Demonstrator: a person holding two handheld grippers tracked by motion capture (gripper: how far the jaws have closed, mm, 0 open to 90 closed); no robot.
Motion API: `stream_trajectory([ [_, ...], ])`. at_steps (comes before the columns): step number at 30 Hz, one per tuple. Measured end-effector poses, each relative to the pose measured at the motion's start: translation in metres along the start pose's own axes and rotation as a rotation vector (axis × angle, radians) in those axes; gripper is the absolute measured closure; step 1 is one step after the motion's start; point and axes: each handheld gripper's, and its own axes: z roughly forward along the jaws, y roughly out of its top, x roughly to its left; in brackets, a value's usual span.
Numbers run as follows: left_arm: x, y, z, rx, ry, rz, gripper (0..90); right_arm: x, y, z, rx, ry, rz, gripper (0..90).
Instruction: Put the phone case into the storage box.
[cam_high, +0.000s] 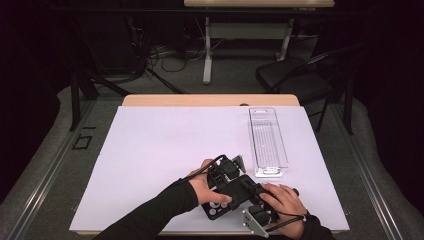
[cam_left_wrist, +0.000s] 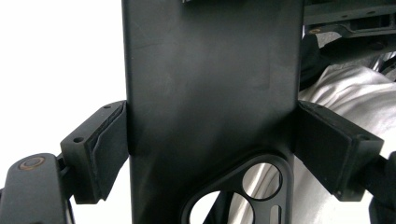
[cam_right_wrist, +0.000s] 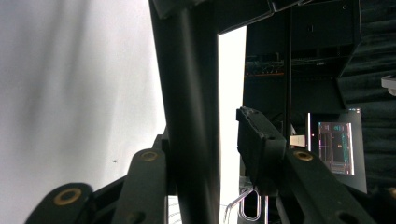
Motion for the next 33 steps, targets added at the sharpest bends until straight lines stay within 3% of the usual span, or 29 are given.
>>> stream_trajectory([
  [6,-0.0008,0.0004,-0.0001,-0.005,-0.025,-0.009,14.7,0.0001,0.0006,0.0003,0.004,-0.001,-0.018,68.8],
  [33,-0.0024,0.0006,-0.0017,-0.01,-0.038,0.0,14.7,0.0026,0.0022,0.0034,0.004,-0.01,-0.068,75.8],
])
